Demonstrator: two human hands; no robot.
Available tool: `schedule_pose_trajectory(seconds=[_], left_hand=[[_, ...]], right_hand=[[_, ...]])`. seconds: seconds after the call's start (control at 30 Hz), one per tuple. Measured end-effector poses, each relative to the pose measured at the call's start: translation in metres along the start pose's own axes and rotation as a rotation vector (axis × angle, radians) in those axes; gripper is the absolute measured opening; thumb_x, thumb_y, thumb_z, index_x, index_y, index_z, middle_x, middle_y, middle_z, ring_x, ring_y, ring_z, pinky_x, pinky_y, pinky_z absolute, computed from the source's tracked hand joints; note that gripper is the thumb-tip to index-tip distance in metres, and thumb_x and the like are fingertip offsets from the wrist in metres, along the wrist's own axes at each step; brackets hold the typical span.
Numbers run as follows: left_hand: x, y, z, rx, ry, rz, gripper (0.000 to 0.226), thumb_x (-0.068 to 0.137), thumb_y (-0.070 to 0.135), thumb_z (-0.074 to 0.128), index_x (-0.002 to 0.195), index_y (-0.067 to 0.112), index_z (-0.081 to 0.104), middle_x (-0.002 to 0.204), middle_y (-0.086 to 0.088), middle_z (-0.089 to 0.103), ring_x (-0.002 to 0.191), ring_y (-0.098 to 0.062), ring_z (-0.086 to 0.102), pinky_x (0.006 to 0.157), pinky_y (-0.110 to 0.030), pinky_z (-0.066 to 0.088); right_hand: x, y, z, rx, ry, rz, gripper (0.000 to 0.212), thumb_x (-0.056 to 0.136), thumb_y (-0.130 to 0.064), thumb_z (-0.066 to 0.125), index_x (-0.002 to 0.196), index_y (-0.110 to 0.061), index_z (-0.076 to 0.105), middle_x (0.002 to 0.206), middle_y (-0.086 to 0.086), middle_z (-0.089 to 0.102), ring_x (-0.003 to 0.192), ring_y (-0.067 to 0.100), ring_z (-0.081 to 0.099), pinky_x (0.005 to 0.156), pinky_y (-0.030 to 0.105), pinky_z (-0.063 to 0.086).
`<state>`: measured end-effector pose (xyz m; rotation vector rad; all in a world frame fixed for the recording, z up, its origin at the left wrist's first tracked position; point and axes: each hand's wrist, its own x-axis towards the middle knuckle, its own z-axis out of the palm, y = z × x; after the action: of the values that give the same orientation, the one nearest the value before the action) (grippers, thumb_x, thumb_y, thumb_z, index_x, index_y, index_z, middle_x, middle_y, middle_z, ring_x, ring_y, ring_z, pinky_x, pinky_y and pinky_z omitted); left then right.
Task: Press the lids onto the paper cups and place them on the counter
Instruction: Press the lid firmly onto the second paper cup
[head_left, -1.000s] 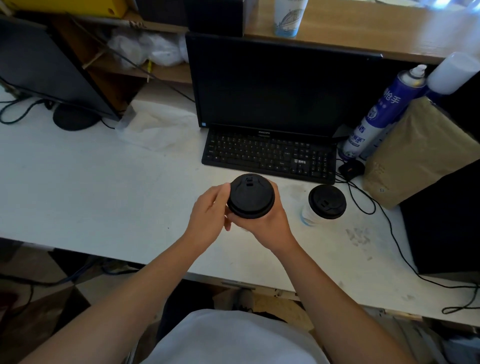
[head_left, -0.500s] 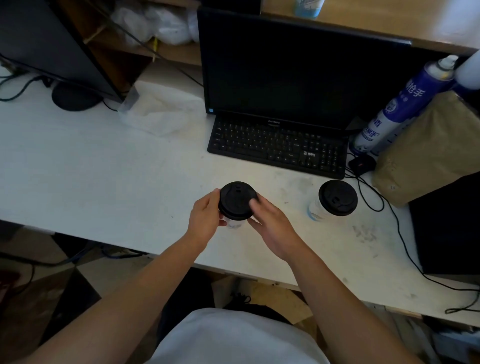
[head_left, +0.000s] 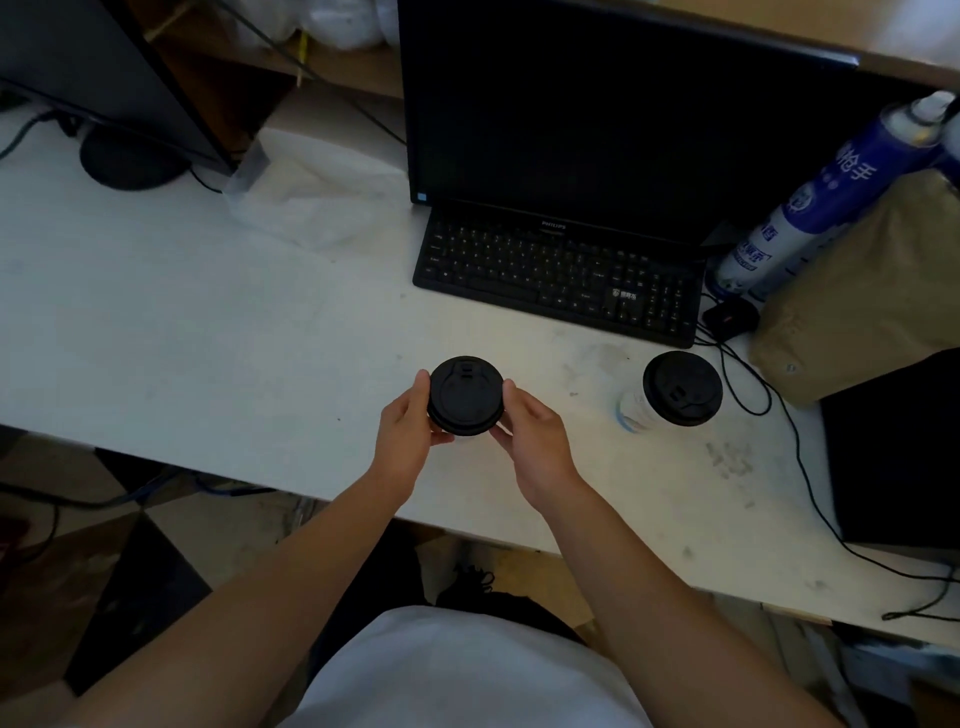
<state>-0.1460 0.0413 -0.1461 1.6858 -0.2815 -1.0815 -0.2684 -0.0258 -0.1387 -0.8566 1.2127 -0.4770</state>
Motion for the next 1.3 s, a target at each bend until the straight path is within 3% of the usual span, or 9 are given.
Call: schedule_pose_trajectory(seconds=[0.17, 0.3, 0.4, 0.53, 0.67, 0.8, 0.93, 1.13, 1.3], left_hand=[[0.004, -0.006, -0.003, 0.088, -0.018, 0.057, 0.043, 0.107, 0.044, 0.030, 0.112, 0.023, 0.067, 0.102, -0.004, 0.072, 0.091, -0.016, 0.069, 0.067, -0.027, 0.059], [0.005, -0.014, -0.003, 0.246, 0.072, 0.117, 0.047, 0.106, 0.048, 0.028, 0.108, 0.020, 0.066, 0.094, -0.006, 0.070, 0.081, -0.020, 0.065, 0.070, -0.044, 0.061], [0.004, -0.014, -0.002, 0.281, 0.099, 0.142, 0.042, 0.107, 0.044, 0.028, 0.110, 0.022, 0.064, 0.094, 0.004, 0.068, 0.082, -0.013, 0.063, 0.074, -0.048, 0.061], [0.004, -0.007, -0.004, 0.301, 0.055, 0.160, 0.035, 0.108, 0.039, 0.029, 0.116, 0.028, 0.061, 0.098, 0.011, 0.067, 0.088, -0.015, 0.066, 0.072, -0.046, 0.062], [-0.001, -0.004, -0.002, 0.317, 0.038, 0.124, 0.037, 0.108, 0.040, 0.024, 0.115, 0.027, 0.058, 0.100, 0.000, 0.068, 0.085, -0.023, 0.066, 0.069, -0.042, 0.062], [-0.002, -0.004, 0.003, 0.216, 0.042, 0.059, 0.035, 0.109, 0.037, 0.027, 0.127, 0.024, 0.054, 0.120, -0.005, 0.063, 0.082, -0.021, 0.067, 0.068, -0.039, 0.060], [-0.005, -0.004, 0.007, 0.153, 0.089, 0.001, 0.039, 0.108, 0.037, 0.031, 0.138, 0.020, 0.050, 0.127, 0.001, 0.060, 0.089, -0.024, 0.069, 0.074, -0.037, 0.059], [-0.002, -0.003, 0.005, 0.220, 0.147, -0.060, 0.041, 0.104, 0.052, 0.033, 0.123, 0.023, 0.055, 0.113, -0.003, 0.067, 0.092, -0.023, 0.066, 0.080, -0.039, 0.057], [0.004, 0.001, 0.000, 0.264, 0.142, -0.061, 0.047, 0.099, 0.060, 0.039, 0.109, 0.020, 0.061, 0.098, -0.004, 0.071, 0.088, -0.026, 0.068, 0.078, -0.040, 0.058]], right_hand=[[0.004, 0.000, 0.004, -0.092, 0.042, -0.039, 0.028, 0.108, -0.032, 0.046, 0.113, -0.018, 0.070, 0.115, 0.000, 0.070, 0.114, 0.015, 0.064, 0.097, 0.033, 0.056], [0.003, 0.001, 0.009, -0.186, 0.065, -0.065, 0.030, 0.110, -0.035, 0.037, 0.114, -0.020, 0.063, 0.107, -0.008, 0.063, 0.102, 0.009, 0.060, 0.094, 0.039, 0.059], [0.002, 0.001, 0.014, -0.212, 0.101, -0.086, 0.029, 0.111, -0.032, 0.033, 0.113, -0.021, 0.060, 0.103, -0.008, 0.060, 0.094, 0.009, 0.059, 0.092, 0.043, 0.060], [0.001, 0.000, 0.019, -0.217, 0.127, -0.082, 0.029, 0.111, -0.033, 0.031, 0.118, -0.019, 0.056, 0.112, 0.000, 0.058, 0.102, 0.016, 0.057, 0.089, 0.048, 0.062], [0.002, -0.005, 0.018, -0.107, 0.143, -0.010, 0.026, 0.109, -0.034, 0.038, 0.119, -0.014, 0.051, 0.106, -0.007, 0.053, 0.097, 0.012, 0.055, 0.088, 0.049, 0.062], [0.009, -0.008, 0.010, 0.040, 0.116, 0.051, 0.024, 0.107, -0.034, 0.048, 0.109, -0.012, 0.057, 0.126, 0.009, 0.060, 0.118, 0.027, 0.059, 0.095, 0.048, 0.058], [0.009, -0.008, 0.004, 0.243, 0.120, 0.055, 0.016, 0.107, -0.017, 0.050, 0.110, -0.009, 0.063, 0.132, 0.014, 0.063, 0.125, 0.030, 0.060, 0.102, 0.039, 0.052], [0.011, -0.004, 0.003, 0.106, 0.103, 0.027, 0.027, 0.107, -0.022, 0.050, 0.124, -0.010, 0.068, 0.128, 0.006, 0.068, 0.124, 0.023, 0.060, 0.109, 0.045, 0.050], [0.012, -0.004, 0.006, 0.049, 0.098, 0.020, 0.032, 0.108, -0.031, 0.048, 0.124, -0.012, 0.067, 0.123, 0.003, 0.068, 0.121, 0.021, 0.061, 0.097, 0.037, 0.055]])
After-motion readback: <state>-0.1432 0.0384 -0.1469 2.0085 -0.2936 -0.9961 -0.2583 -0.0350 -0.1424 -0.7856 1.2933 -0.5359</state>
